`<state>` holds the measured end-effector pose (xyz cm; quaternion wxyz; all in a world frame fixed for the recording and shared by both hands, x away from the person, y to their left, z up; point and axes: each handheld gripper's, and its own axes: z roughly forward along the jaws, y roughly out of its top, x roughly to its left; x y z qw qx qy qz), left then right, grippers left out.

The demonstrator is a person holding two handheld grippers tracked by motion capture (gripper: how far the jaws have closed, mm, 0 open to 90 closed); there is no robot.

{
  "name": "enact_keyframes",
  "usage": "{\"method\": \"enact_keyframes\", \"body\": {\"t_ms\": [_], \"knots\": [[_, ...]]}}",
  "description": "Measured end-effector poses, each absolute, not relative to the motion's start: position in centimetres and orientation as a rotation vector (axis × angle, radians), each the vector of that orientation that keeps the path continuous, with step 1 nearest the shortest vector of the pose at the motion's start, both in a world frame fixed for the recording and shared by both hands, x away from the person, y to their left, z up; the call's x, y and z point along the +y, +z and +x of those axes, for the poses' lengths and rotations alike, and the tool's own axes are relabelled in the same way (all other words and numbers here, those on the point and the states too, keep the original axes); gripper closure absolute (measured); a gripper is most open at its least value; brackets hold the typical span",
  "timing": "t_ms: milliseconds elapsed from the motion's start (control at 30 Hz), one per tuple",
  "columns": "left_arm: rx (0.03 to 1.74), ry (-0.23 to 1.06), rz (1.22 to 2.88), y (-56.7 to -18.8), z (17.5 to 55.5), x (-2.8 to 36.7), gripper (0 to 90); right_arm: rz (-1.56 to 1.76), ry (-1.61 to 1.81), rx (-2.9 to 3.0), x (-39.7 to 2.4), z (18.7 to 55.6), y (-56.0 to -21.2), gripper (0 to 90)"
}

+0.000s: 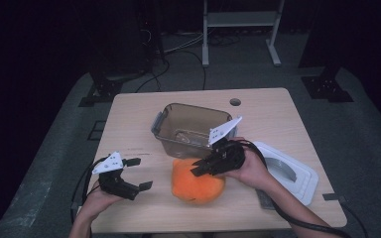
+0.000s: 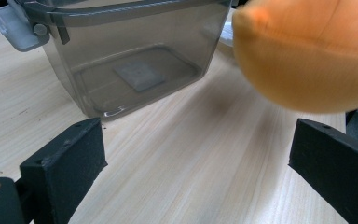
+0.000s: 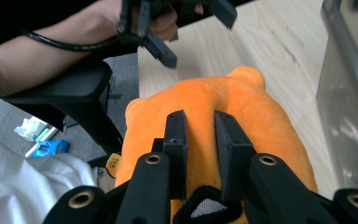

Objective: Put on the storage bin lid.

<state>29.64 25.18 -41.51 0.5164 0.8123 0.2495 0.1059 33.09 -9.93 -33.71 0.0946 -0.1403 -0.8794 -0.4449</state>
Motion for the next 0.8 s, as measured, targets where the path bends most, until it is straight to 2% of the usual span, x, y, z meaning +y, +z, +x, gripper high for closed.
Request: {"method": "enact_keyframes", "body": {"t_ms": [333, 800], "knots": [[0.6, 0.253, 1.949, -41.6, 29.6, 25.2, 2.9, -0.381, -1.37, -2.617, -9.2, 33.6, -29.7, 75.3], [0.596, 0.256, 1.945, -41.5, 29.6, 25.3, 2.9, -0.424, -1.423, -2.6, -9.5, 36.2, -26.4, 75.3]]}}
